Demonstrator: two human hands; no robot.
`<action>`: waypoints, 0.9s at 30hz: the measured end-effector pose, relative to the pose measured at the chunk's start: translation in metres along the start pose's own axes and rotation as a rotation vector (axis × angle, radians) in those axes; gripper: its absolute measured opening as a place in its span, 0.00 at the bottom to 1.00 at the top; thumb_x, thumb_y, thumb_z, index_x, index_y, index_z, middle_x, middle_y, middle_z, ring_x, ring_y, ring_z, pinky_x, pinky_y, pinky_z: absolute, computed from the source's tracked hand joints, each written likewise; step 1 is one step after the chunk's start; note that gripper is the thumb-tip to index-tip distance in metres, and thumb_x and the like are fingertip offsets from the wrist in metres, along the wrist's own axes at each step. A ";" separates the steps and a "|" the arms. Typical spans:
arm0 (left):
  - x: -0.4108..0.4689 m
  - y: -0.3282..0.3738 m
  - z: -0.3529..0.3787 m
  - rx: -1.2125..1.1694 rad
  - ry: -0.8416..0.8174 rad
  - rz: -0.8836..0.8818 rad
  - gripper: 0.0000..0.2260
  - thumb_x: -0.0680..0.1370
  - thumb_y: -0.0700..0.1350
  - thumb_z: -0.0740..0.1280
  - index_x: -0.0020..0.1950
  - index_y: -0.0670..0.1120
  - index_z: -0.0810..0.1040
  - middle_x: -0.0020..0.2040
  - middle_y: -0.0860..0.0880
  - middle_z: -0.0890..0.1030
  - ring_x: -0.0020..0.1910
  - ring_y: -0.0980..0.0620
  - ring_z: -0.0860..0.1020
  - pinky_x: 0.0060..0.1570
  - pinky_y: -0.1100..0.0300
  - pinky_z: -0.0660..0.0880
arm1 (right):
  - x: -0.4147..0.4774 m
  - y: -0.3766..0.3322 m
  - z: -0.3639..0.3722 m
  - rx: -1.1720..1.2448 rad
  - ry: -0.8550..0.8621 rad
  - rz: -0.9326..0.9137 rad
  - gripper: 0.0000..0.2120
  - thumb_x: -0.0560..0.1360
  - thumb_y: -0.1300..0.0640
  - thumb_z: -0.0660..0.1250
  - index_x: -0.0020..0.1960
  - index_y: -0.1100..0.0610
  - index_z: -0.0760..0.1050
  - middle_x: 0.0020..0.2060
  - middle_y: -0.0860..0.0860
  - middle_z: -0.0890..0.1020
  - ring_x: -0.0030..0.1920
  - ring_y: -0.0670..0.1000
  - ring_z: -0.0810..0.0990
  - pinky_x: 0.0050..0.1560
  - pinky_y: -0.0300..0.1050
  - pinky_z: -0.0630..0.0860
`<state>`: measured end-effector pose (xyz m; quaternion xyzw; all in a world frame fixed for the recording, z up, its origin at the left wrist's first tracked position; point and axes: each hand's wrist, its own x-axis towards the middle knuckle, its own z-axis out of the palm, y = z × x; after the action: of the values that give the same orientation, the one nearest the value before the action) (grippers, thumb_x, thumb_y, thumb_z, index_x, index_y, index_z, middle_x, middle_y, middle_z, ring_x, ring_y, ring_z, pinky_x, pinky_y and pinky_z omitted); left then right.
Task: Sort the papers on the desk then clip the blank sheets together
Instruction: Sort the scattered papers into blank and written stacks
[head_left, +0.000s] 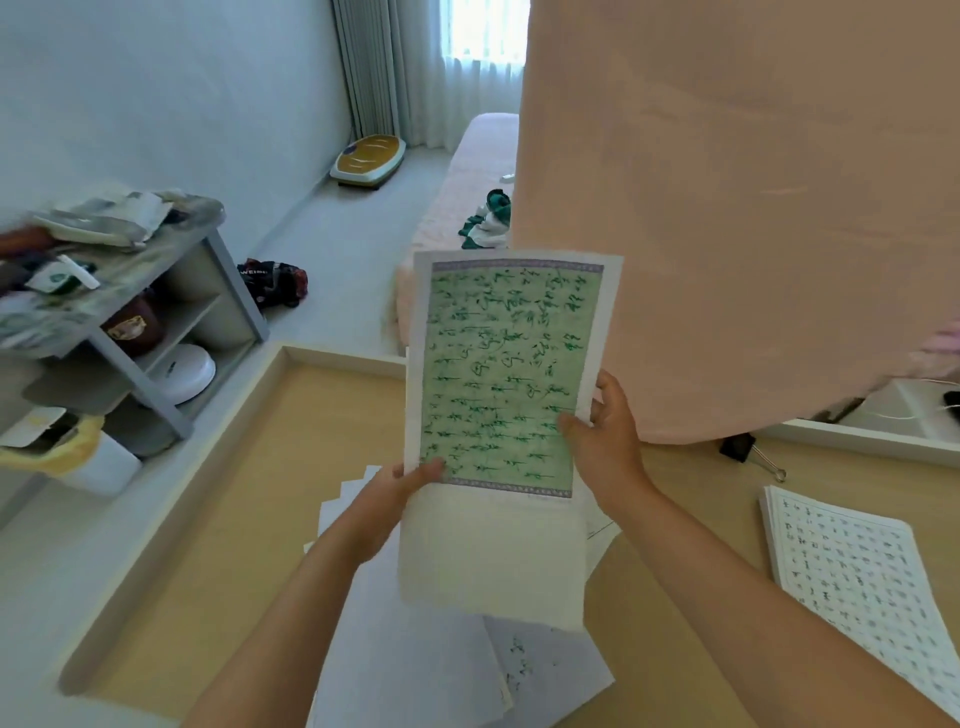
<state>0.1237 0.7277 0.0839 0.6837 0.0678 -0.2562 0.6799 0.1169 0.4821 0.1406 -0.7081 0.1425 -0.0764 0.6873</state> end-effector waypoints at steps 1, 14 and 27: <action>-0.005 -0.004 -0.005 0.020 0.013 -0.034 0.12 0.78 0.51 0.68 0.58 0.46 0.80 0.50 0.50 0.86 0.50 0.48 0.84 0.55 0.49 0.79 | -0.002 0.010 0.003 -0.044 0.000 0.067 0.24 0.77 0.69 0.63 0.64 0.45 0.69 0.53 0.46 0.82 0.49 0.43 0.82 0.47 0.41 0.81; -0.063 -0.114 -0.037 0.193 0.018 -0.386 0.27 0.73 0.36 0.73 0.68 0.49 0.68 0.52 0.44 0.84 0.48 0.48 0.84 0.41 0.57 0.81 | -0.035 0.146 0.033 -0.779 0.056 0.304 0.12 0.82 0.56 0.58 0.47 0.55 0.79 0.40 0.50 0.81 0.40 0.52 0.77 0.37 0.43 0.70; -0.052 -0.131 -0.038 0.689 0.503 -0.377 0.26 0.80 0.38 0.57 0.77 0.44 0.56 0.72 0.41 0.64 0.67 0.42 0.67 0.59 0.52 0.70 | -0.057 0.170 0.044 -0.632 -0.292 0.507 0.11 0.79 0.61 0.59 0.61 0.55 0.71 0.54 0.51 0.80 0.50 0.52 0.80 0.46 0.45 0.78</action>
<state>0.0306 0.7862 -0.0128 0.8863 0.2646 -0.2090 0.3174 0.0602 0.5392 -0.0259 -0.8299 0.2295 0.2435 0.4465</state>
